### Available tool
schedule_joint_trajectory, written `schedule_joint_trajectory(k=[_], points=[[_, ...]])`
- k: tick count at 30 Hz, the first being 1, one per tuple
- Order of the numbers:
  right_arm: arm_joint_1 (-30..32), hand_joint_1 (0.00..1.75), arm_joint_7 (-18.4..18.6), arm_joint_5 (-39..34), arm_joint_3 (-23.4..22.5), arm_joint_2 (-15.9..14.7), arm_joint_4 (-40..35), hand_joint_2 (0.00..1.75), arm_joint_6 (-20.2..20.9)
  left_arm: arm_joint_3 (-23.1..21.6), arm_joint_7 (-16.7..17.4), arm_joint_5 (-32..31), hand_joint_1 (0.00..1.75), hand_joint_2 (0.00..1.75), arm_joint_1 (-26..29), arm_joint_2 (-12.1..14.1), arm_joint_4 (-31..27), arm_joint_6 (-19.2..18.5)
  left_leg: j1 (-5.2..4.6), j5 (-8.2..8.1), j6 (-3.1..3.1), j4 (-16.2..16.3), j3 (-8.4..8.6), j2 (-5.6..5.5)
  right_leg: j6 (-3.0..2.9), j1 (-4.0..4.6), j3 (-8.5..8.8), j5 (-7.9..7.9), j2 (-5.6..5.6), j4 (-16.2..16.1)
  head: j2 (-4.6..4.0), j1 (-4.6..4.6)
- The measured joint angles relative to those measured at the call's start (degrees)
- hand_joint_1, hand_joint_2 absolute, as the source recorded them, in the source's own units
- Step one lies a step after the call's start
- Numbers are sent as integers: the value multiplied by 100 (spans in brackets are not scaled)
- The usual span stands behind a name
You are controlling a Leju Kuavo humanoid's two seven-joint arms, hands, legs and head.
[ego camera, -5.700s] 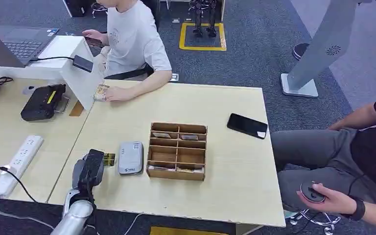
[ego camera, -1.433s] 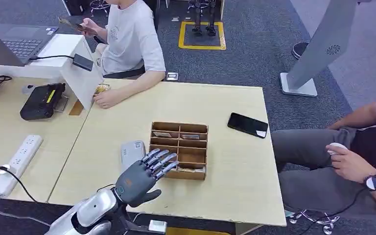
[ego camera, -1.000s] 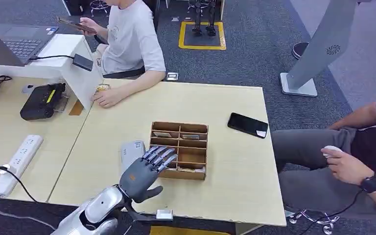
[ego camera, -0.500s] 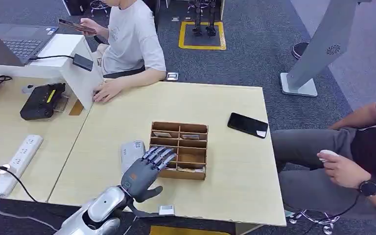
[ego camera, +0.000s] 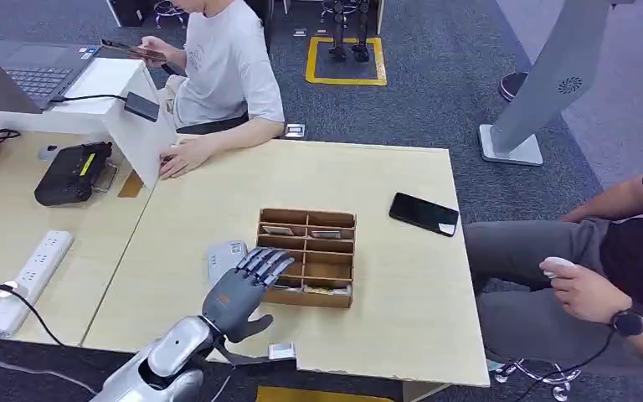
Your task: Pass the card to the sensor for recognition and then transmit it.
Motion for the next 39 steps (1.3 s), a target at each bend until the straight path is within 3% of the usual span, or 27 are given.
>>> schedule_joint_trajectory(k=[16,17,18,19,21,22,26,39], points=[[2,0,-17,-39,-4,2,0,175,2,57,2,17,0,175,33,-24,7,-96,0,0,0,0,0,0,0,0,0,0,0,0,-2,2],[2,0,-9,-46,-4,4,0,175,9,57,0,17,98,175,39,-24,22,-103,0,0,0,0,-1,0,0,0,0,0,0,0,-2,2],[2,0,-2,-46,-4,7,0,175,11,57,-11,22,154,175,46,-26,35,-109,0,0,0,0,0,0,0,0,0,0,0,0,0,2],[3,0,-2,-46,-4,7,0,175,11,57,-31,37,175,175,53,-26,42,-127,0,0,0,0,0,0,0,0,0,0,0,0,-2,0],[2,0,7,-46,-4,9,0,175,11,57,-66,33,164,175,59,-26,65,-131,0,0,0,0,-1,0,0,0,0,0,0,0,0,2],[0,0,7,-46,-4,9,0,175,11,57,-66,29,175,175,59,-26,81,-114,0,0,0,0,0,0,0,0,0,0,0,0,0,2],[-3,0,-2,-46,-7,9,0,175,11,79,-59,24,169,175,73,-24,138,-63,0,0,0,0,-1,0,0,0,0,0,0,0,0,2],[-14,0,-2,-46,-13,9,-33,175,11,197,-188,275,175,175,112,-57,181,7,0,0,0,-1,0,-1,0,1,1,0,-1,0,0,0]])
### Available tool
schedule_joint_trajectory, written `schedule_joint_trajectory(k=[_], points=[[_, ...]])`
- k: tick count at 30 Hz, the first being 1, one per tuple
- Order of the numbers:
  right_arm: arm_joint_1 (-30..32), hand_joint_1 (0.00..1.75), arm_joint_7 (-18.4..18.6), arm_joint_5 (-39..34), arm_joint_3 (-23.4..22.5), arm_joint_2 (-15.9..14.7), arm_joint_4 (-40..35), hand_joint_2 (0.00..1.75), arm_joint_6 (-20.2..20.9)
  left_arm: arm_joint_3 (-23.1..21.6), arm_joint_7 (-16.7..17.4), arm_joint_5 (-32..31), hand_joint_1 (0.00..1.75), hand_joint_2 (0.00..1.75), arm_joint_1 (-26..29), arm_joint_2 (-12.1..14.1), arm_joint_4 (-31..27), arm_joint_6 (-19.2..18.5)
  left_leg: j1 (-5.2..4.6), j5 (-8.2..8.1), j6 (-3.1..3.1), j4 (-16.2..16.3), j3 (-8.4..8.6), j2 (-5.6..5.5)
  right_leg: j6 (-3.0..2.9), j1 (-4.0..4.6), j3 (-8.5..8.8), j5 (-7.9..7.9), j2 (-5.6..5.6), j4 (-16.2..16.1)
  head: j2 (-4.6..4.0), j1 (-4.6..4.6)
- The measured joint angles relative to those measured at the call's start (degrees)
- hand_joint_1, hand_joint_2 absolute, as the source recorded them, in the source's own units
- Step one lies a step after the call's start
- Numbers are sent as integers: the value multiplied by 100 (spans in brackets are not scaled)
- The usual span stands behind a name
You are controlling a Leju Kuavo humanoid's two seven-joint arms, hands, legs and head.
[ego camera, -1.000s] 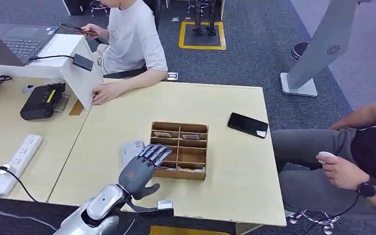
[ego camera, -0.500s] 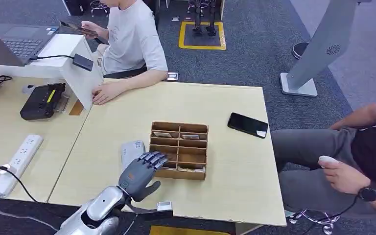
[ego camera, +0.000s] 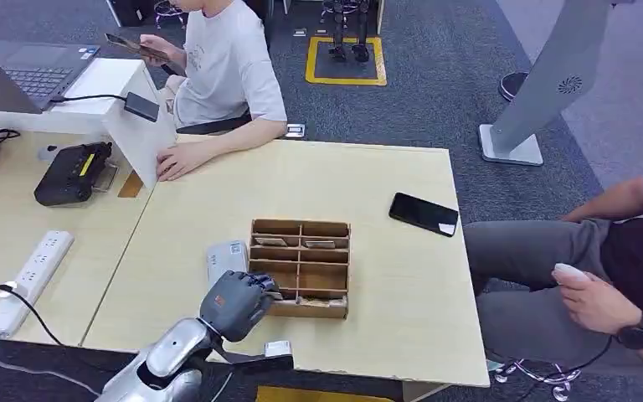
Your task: Pass the card to the sensor for recognition and then transmit it.
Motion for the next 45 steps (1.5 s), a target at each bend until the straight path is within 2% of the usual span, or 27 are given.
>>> schedule_joint_trajectory(k=[5,10,12,16,18,20,21,23,25,28,31,35,36,38,39,42,45], points=[[-3,0,-2,0,-13,0,0,175,17,63,-214,350,175,175,22,-24,20,-64,0,0,0,0,0,-1,0,0,0,0,0,0,0,2],[-12,0,-66,0,-44,-2,7,175,87,179,-755,1434,175,175,16,35,-212,-486,0,1,1,0,-1,-3,0,0,0,0,-2,0,0,2],[-11,0,-109,0,-61,-2,9,175,103,214,-1051,1878,175,175,-69,213,-604,-722,2,2,1,0,-3,-3,0,1,-4,0,-2,1,0,2],[-10,0,-179,-4,-85,-2,28,175,116,348,-1176,2446,175,175,-429,584,-1432,-1255,2,4,-2,0,-2,-2,-1,2,-4,1,-2,3,0,2],[-4,0,-225,-48,-96,-2,52,175,126,446,-1211,2406,175,175,-622,832,-1884,-1111,4,6,-3,0,-5,-1,-2,4,-8,1,0,6,0,2],[-1,0,-264,-72,-118,-2,76,175,155,635,-1102,2461,175,175,-888,1077,-2316,-1062,4,6,-3,0,-4,-2,-2,5,-6,1,-1,7,0,2],[0,0,-278,-85,-127,-2,85,175,173,739,-1067,2487,162,175,-989,1161,-2470,-1073,3,6,-3,-1,-3,-1,-2,4,-6,1,-1,7,-2,0],[4,0,-293,-94,-133,-2,96,175,179,861,-1060,2511,150,175,-1081,1287,-2692,-1084,4,6,-3,-1,-4,0,-2,4,-7,1,0,7,-2,0],[4,0,-308,-120,-142,-2,105,175,183,937,-1060,2520,164,175,-1096,1390,-2876,-1028,4,6,-3,-1,-5,-1,-2,4,-7,0,0,7,-2,2],[9,0,-310,-131,-155,-2,127,175,216,1122,-975,2476,166,175,-1095,1561,-3069,-907,3,5,-3,-1,-5,4,-2,3,-9,0,2,6,-2,0],[11,0,-310,-133,-164,-2,149,175,229,1250,-839,2091,166,175,-1074,1639,-3104,-736,3,5,-3,-1,-7,-4,-2,3,-8,-1,-3,5,0,4],[7,0,-308,-133,-175,-2,153,175,229,1303,-767,1835,175,175,-1049,1679,-3104,-627,3,6,-3,-1,-7,-3,-2,3,-8,0,-2,6,0,2],[5,0,-297,-133,-175,0,155,175,225,1307,-572,1465,175,175,-1045,1681,-3104,-469,3,6,-3,-1,-7,-3,-2,3,-8,0,-2,5,0,2],[-2,0,-278,-133,-177,2,153,175,173,1309,145,-29,175,175,-1045,1679,-3031,104,2,6,-3,-1,-5,-2,-2,2,-8,0,-2,5,-2,2],[-3,0,-273,-133,-177,4,153,175,157,1309,351,-649,175,175,-1046,1674,-2921,239,1,6,-3,-1,-4,-3,-2,0,-9,0,-1,5,-2,0],[-24,0,-251,-116,-177,4,140,175,101,1307,801,-1194,175,175,-1094,1650,-2526,346,2,6,-3,-1,-6,-1,-2,1,-24,0,-1,5,0,-2],[-28,0,-118,-33,-175,4,129,175,150,1322,1176,-2054,175,175,-1306,1650,-1822,660,2,7,-4,-1,-4,-1,-2,2,-23,1,-1,7,-2,2]])
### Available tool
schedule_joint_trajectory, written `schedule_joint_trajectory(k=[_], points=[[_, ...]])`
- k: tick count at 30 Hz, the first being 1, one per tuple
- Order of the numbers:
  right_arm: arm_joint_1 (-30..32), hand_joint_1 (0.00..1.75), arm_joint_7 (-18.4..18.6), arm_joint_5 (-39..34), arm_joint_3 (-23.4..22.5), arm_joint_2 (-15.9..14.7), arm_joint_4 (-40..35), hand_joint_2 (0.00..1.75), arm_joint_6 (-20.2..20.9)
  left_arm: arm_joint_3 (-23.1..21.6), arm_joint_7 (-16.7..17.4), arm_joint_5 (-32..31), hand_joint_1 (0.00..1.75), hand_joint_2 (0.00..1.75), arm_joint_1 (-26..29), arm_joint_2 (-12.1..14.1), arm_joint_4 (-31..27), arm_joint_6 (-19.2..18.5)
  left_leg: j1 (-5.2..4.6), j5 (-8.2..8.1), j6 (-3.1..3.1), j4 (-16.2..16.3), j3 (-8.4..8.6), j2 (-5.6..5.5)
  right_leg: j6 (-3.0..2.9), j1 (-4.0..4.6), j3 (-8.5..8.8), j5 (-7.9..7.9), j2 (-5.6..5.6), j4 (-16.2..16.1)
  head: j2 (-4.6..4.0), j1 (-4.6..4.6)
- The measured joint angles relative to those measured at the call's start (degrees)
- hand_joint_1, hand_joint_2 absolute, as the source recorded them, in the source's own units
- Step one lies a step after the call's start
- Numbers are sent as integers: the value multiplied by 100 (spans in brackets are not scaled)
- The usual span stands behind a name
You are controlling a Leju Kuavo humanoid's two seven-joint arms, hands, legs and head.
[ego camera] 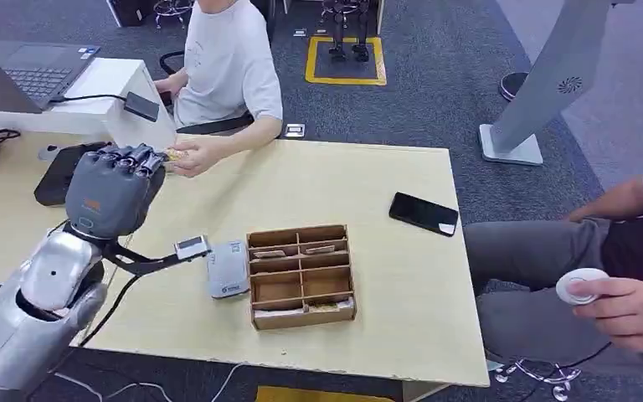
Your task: Pass the card to the sensor for recognition and then transmit it.
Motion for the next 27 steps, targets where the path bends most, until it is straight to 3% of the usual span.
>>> schedule_joint_trajectory(k=[6,17,18,20,21,22,27], points=[[4,0,20,24,2,0,-46,175,35,87,110,-158,175,175,-458,-46,1214,70,0,2,1,0,-3,6,-2,0,6,2,4,3,0,0],[38,0,92,37,11,-2,-70,175,13,100,77,-40,175,175,-613,-188,1816,92,-1,2,2,0,-7,6,-1,-2,3,1,4,1,0,0],[46,0,60,37,11,-2,-74,175,-19,100,66,-3,168,175,-613,-201,1833,129,-1,2,2,0,-8,6,-1,-2,3,1,4,1,2,0],[47,0,20,44,13,-2,-85,175,-70,101,29,56,124,175,-611,-225,1866,201,-1,2,2,0,-8,6,-1,-2,3,2,4,2,2,-2],[45,0,11,48,15,-2,-94,175,-74,100,20,80,10,175,-610,-232,1870,223,0,2,2,0,-8,6,-1,-1,3,2,4,2,2,0],[44,0,11,50,20,-2,-101,175,-74,103,-28,167,0,175,-610,-247,1879,254,-1,2,2,0,-8,6,-1,-1,3,2,4,2,2,0],[45,0,53,44,26,-2,-138,175,-41,111,-201,600,0,175,-611,-310,1890,175,-1,2,2,0,-10,3,-1,-1,3,1,3,1,0,0]])
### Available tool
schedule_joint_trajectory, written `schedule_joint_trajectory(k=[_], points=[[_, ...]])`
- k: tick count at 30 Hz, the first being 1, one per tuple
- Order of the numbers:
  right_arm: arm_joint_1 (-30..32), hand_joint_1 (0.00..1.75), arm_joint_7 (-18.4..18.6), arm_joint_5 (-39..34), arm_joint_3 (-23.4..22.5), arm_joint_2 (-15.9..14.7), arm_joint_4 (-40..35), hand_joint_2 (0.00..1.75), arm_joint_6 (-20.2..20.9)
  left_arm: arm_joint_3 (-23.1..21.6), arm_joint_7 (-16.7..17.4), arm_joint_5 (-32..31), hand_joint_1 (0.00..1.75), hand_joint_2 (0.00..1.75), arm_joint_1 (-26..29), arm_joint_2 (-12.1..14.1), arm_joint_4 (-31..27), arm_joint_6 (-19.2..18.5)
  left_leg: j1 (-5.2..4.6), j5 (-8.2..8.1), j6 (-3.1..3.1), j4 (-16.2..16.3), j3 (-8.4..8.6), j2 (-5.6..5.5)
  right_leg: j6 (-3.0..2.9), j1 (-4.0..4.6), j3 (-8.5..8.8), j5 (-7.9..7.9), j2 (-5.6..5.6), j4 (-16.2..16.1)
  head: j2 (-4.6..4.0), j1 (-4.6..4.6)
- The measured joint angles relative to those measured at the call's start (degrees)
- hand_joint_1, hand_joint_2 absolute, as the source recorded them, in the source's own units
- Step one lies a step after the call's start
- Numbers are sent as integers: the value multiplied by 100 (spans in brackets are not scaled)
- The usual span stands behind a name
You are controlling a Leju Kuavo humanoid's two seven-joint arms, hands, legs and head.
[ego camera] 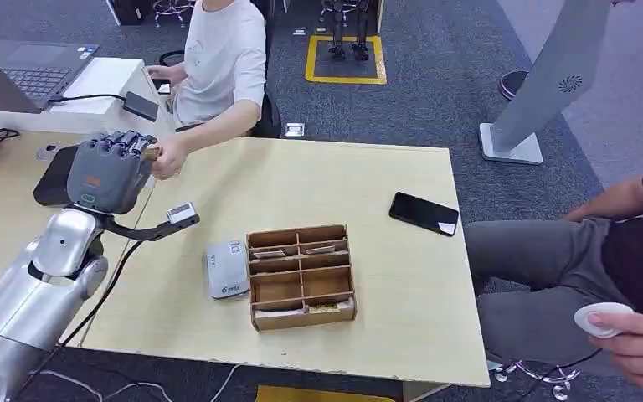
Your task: Pass the card to the sensor for recognition and then transmit it.
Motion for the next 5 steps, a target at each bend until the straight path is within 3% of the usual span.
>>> schedule_joint_trajectory(k=[5], points=[[2,0,7,0,4,0,-2,175,0,31,-15,55,0,175,0,-44,20,-18,0,0,0,0,-1,1,0,0,-2,0,0,0,0,0]])
